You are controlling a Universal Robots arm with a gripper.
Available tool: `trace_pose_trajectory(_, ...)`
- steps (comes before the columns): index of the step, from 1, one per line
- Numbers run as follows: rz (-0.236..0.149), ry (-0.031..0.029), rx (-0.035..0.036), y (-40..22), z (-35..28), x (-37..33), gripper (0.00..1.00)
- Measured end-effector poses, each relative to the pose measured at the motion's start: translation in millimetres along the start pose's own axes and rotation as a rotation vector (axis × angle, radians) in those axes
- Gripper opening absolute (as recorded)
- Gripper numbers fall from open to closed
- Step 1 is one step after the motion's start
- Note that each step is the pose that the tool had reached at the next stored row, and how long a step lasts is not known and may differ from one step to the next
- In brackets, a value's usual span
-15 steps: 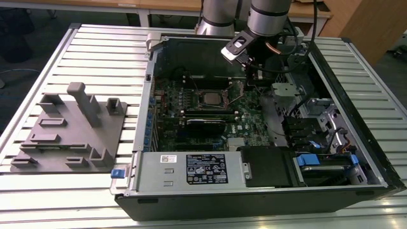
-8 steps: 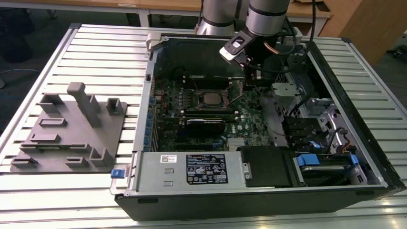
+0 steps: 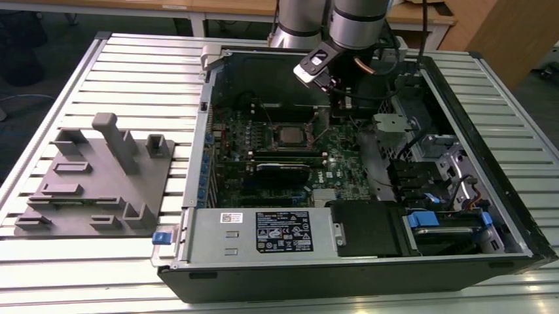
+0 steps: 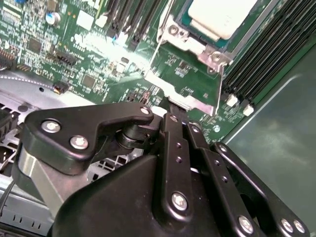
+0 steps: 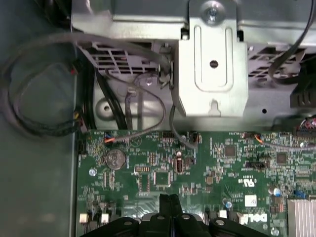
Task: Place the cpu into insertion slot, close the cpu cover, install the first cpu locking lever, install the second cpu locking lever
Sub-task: 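Close the cpu cover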
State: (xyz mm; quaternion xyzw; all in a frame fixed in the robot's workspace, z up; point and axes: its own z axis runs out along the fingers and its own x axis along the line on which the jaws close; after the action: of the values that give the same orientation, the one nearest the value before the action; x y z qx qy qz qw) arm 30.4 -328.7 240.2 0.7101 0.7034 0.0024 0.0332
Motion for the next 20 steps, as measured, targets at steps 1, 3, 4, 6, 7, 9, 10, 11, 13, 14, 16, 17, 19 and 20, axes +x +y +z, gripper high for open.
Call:
trace_pose_trajectory(1,0.0,-0.0001,-0.0011,-2.1,-0.1,0.0,0.1)
trace_pose_trajectory(3,0.0,0.0,-0.0034,-6.8,-0.4,-0.1,0.1)
trace_pose_trajectory(4,0.0,0.0,-0.0047,-9.2,-0.5,-0.1,0.1)
trace_pose_trajectory(6,0.0,0.0,-0.0076,-14.6,-0.7,-0.2,0.1)
trace_pose_trajectory(7,0.001,0.0002,-0.0091,-17.5,-0.9,-0.2,0.1)
trace_pose_trajectory(9,0.001,0.0003,-0.0129,-23.8,-1.1,-0.2,0.1)
trace_pose_trajectory(10,0.001,0.0003,-0.0147,-26.8,-1.3,-0.2,0.1)
trace_pose_trajectory(11,0.001,0.0002,-0.0163,-29.8,-1.5,-0.3,0.1)
trace_pose_trajectory(13,0.001,0.0002,-0.0193,-35.9,-1.8,-0.4,0.1)
trace_pose_trajectory(14,0.001,0.0001,-0.0208,-38.9,-2.0,-0.4,0.1)
trace_pose_trajectory(16,0.002,0.0001,-0.0235,-44.6,-2.3,-0.5,0.1)
trace_pose_trajectory(17,0.002,0.0002,-0.0246,-46.9,-2.3,-0.5,0.1)
trace_pose_trajectory(19,0.002,0.0003,-0.0253,-48.3,-2.3,-0.4,0.1)
trace_pose_trajectory(20,0.002,0.0003,-0.0254,-48.3,-2.3,-0.4,0.1)
